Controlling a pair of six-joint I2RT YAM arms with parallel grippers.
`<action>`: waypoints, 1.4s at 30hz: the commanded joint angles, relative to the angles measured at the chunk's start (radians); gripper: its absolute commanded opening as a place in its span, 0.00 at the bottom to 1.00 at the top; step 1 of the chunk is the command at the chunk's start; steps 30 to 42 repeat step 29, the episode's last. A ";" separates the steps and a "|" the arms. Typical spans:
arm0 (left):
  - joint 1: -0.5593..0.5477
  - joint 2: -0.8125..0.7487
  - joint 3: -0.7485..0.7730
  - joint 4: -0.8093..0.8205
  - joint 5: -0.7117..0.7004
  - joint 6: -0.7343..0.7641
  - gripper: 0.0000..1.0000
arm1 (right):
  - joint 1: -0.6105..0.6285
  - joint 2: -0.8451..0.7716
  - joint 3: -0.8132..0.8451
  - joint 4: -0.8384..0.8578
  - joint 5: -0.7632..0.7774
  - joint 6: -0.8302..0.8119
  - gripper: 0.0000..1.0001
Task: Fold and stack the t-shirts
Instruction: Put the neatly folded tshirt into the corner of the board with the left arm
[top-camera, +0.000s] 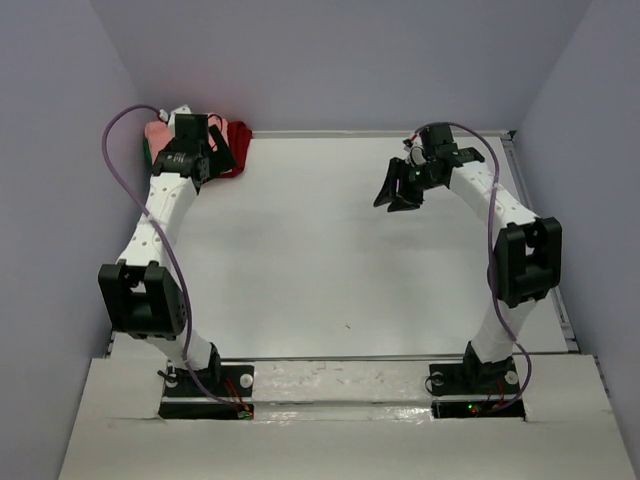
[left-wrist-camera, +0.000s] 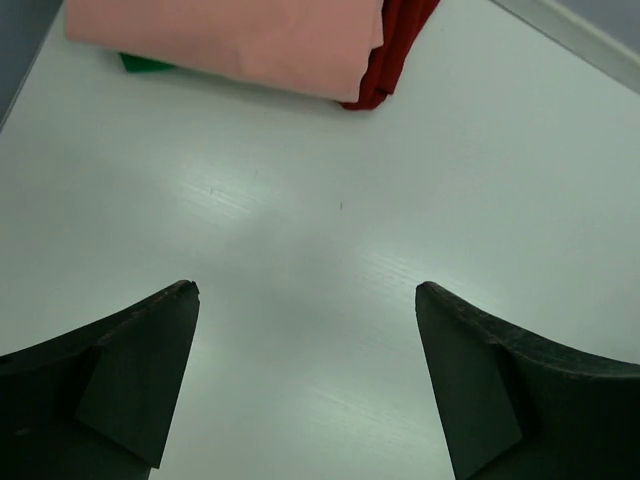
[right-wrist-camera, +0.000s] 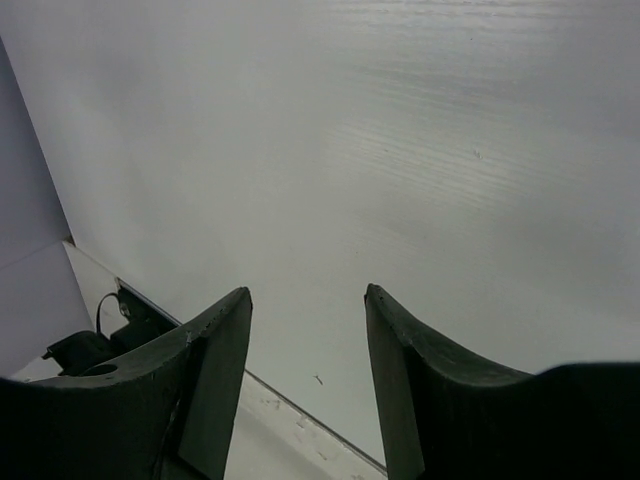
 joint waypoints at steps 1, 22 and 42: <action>-0.003 -0.164 -0.127 -0.066 -0.063 -0.044 0.99 | 0.009 -0.150 -0.046 0.001 0.044 -0.029 0.55; -0.005 -0.485 -0.320 -0.149 -0.051 -0.081 0.99 | 0.009 -0.353 -0.236 0.056 0.050 -0.046 0.56; -0.003 -0.499 -0.336 -0.147 -0.043 -0.086 0.99 | 0.009 -0.365 -0.253 0.067 0.052 -0.046 0.56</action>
